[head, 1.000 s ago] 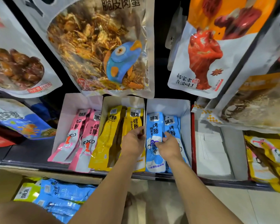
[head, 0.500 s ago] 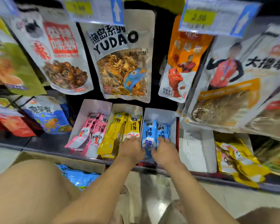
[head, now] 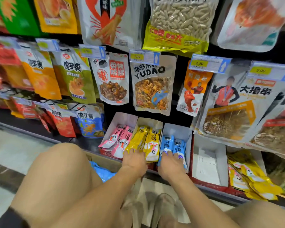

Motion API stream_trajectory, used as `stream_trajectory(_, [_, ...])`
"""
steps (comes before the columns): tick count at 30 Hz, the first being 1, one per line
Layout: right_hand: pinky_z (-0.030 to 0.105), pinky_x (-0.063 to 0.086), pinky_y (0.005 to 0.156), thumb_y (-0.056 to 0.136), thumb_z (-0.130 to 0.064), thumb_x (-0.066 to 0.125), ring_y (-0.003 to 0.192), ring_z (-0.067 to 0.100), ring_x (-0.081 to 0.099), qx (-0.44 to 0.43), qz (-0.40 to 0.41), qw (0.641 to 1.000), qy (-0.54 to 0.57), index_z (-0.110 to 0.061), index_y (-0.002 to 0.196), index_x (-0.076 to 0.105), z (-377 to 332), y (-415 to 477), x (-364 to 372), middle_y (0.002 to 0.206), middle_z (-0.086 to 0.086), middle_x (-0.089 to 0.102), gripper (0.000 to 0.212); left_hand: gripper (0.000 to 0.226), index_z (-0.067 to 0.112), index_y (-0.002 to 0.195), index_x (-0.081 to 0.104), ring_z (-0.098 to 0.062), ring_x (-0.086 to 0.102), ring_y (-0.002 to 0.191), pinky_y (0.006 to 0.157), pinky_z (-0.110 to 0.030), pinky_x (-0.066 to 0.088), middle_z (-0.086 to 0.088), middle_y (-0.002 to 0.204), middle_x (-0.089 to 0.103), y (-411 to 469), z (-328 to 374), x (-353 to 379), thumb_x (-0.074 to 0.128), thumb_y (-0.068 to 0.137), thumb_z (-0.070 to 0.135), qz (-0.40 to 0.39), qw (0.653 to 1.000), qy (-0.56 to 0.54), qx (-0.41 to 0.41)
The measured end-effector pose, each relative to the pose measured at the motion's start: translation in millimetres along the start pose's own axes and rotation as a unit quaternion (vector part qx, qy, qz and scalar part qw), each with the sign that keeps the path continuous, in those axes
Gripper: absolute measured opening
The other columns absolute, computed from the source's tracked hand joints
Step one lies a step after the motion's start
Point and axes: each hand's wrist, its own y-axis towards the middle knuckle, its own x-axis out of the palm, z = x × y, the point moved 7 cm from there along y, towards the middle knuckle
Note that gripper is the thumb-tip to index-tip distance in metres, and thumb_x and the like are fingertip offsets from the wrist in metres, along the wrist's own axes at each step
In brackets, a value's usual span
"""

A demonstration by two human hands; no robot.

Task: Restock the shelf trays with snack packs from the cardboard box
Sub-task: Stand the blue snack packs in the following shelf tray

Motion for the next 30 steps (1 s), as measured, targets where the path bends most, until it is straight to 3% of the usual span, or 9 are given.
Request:
stream_trajectory(7, [0.054,0.03,0.114,0.095,-0.029,0.053,0.143,0.039,0.029,-0.08,0.025,0.996,0.021,-0.01,0.151,0.031,-78.1,19.3,-10.6,0.153,0.015,0.035,0.064,0.05,0.02,0.137,0.047,-0.03,0.043,0.129,0.102,-0.044,0.034,-0.007,0.137,0.051,-14.8,-67.5,-0.8,0.048,0.09,0.039,0.01,0.998,-0.018,-0.067])
stream_trajectory(14, [0.05,0.035,0.108,0.091,-0.023,0.054,0.134,0.037,0.039,-0.172,0.007,0.985,-0.001,-0.011,0.142,0.04,-172.6,29.7,3.1,0.143,0.014,0.044,0.054,0.049,0.021,0.135,0.047,-0.028,0.043,0.13,0.105,-0.042,0.036,-0.004,0.139,0.051,-47.2,-179.7,38.0,0.046,0.092,0.044,-0.023,0.98,-0.066,-0.188])
stream_trajectory(19, [0.049,0.039,0.105,0.091,-0.027,0.057,0.132,0.035,0.041,-0.213,-0.01,0.977,-0.024,-0.01,0.143,0.038,-228.3,40.2,37.6,0.142,0.013,0.045,0.058,0.059,0.022,0.147,0.035,-0.027,0.037,0.137,0.107,-0.043,0.035,-0.003,0.147,0.043,-65.9,-246.5,75.1,0.045,0.094,0.047,-0.06,0.959,-0.112,-0.253])
stream_trajectory(23, [0.049,0.037,0.107,0.093,-0.033,0.057,0.132,0.035,0.041,-0.238,-0.055,0.968,-0.053,-0.011,0.139,0.04,-258.1,50.7,73.9,0.141,0.014,0.045,0.054,0.054,0.021,0.142,0.039,-0.028,0.039,0.133,0.106,-0.043,0.036,-0.004,0.143,0.047,-65.3,-272.6,100.4,0.044,0.096,0.048,-0.077,0.953,-0.131,-0.263])
stream_trajectory(30, [0.05,0.035,0.109,0.1,-0.043,0.047,0.136,0.036,0.035,-0.269,-0.133,0.949,-0.094,-0.011,0.15,0.027,-290.0,69.7,149.2,0.149,0.014,0.038,0.063,0.056,0.02,0.146,0.038,-0.03,0.039,0.134,0.107,-0.044,0.036,-0.006,0.145,0.045,-45.9,-297.3,149.0,0.042,0.097,0.046,-0.1,0.939,-0.179,-0.276])
